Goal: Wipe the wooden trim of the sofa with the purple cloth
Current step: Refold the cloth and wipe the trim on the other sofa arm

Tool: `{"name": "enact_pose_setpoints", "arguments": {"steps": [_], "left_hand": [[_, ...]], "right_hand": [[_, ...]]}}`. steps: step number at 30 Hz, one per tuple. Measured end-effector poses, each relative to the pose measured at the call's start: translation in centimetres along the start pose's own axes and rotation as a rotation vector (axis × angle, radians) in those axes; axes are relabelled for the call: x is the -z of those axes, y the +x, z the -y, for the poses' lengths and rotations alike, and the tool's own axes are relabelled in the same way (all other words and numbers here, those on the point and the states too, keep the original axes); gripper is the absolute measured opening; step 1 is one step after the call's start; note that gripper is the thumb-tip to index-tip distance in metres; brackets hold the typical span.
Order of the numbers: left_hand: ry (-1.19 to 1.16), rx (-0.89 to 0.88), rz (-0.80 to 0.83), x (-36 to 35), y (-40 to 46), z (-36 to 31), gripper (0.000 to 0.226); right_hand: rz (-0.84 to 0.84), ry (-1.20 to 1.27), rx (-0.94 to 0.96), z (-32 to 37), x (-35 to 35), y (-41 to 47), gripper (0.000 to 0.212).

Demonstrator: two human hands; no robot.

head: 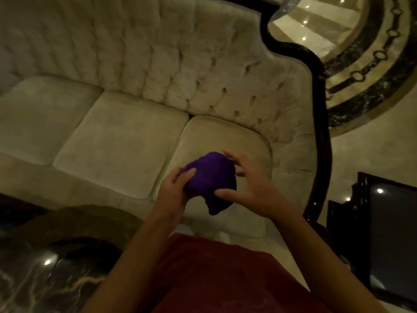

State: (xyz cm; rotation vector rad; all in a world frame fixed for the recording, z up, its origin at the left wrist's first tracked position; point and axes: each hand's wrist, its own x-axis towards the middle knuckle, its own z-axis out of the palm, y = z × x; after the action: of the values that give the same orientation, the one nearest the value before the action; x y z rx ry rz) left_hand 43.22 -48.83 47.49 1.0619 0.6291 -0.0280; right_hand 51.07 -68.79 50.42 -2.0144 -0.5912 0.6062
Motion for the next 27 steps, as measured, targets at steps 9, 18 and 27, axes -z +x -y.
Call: {"name": "enact_pose_setpoints", "arguments": {"steps": [9,18,27], "left_hand": [[0.080,-0.125,-0.178,7.8,0.1,-3.1,0.032],[0.609,-0.378,-0.415,27.2,0.8,-11.2,0.032],[0.126,-0.094,-0.127,41.3,0.0,-19.1,0.034]], "right_hand": [[0.214,0.558,-0.306,2.4,-10.1,5.3,0.051],[0.178,0.467,-0.281,12.9,-24.6,16.8,0.051],[0.476,0.430,-0.138,22.8,-34.3,25.6,0.051]]}}
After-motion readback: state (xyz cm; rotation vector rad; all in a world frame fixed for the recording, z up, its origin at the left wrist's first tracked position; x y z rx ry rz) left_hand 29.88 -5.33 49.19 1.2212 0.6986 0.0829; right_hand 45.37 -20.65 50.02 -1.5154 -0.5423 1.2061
